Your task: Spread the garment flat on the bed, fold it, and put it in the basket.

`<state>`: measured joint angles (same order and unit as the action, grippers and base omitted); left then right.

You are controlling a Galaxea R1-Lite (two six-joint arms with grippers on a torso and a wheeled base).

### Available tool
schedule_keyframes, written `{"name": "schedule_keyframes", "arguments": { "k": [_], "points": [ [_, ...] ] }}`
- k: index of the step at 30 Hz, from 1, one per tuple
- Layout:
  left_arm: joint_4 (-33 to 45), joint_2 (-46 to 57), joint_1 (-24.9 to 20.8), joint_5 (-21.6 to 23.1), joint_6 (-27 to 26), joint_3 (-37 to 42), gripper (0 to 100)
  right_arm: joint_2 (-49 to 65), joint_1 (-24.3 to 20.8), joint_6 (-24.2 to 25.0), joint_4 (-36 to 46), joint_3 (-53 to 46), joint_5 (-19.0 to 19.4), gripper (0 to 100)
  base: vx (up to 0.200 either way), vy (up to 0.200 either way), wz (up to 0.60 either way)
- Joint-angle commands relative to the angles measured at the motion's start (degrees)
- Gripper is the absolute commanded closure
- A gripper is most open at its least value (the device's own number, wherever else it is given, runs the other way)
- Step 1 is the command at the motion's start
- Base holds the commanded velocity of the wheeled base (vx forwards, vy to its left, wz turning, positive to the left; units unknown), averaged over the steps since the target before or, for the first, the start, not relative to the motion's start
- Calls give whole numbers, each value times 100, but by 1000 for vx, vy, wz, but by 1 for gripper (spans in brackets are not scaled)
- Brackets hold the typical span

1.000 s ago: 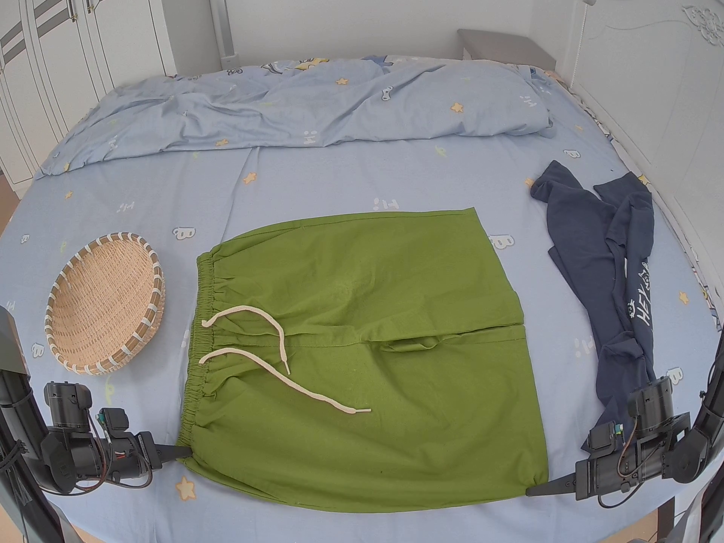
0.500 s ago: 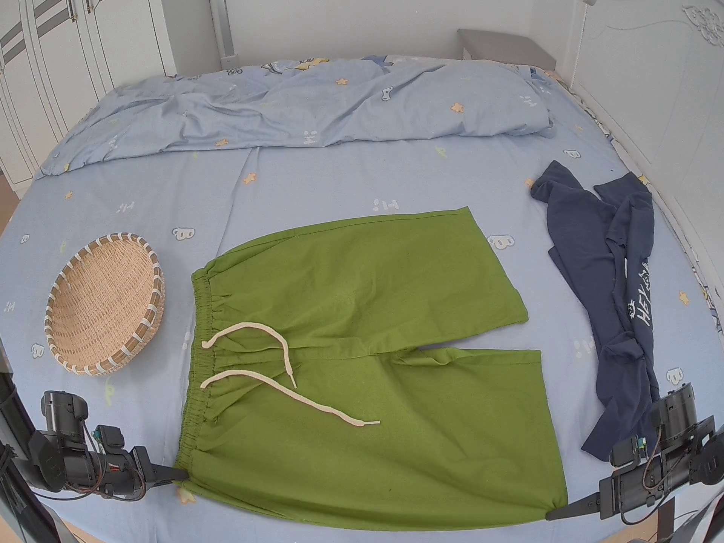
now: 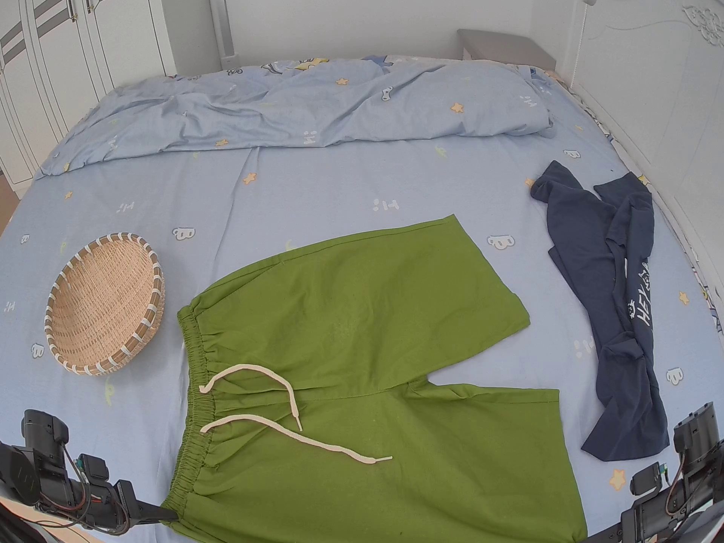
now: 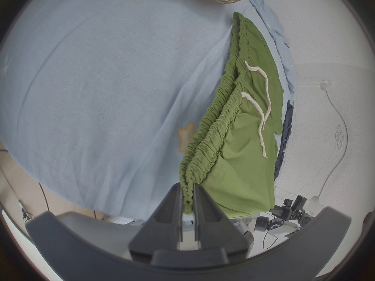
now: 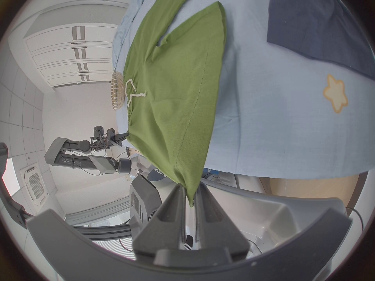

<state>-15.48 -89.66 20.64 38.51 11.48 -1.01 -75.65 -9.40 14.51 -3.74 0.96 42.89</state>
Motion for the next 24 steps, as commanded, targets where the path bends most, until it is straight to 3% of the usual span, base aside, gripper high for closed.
{"name": "schedule_keyframes", "arguments": {
  "k": [1,5,10,15,17,19,20,24],
  "points": [
    [678,863,274,-133,-313,101,100,622,-159,114,128,-8,-61,100,0,0,0],
    [1346,1021,599,-256,-762,57,100,569,-176,114,137,0,-52,100,0,0,0],
    [1285,907,942,-247,-1175,22,100,640,-97,114,146,88,-52,100,0,0,0],
    [1742,951,880,-239,-937,-690,100,807,298,175,506,923,-184,100,0,0,0],
    [2269,1056,837,-239,-779,-1173,100,877,307,175,963,1512,-184,100,0,0,0],
    [2322,1065,837,-239,-762,-1208,100,877,307,167,1007,1565,-193,100,0,0,0],
    [3332,1232,705,-186,-647,-2026,100,824,342,123,1737,2549,-202,100,0,0,0],
    [4378,1258,423,-133,-533,-3019,100,631,333,114,2176,3657,-202,100,0,0,0]
  ]
}}
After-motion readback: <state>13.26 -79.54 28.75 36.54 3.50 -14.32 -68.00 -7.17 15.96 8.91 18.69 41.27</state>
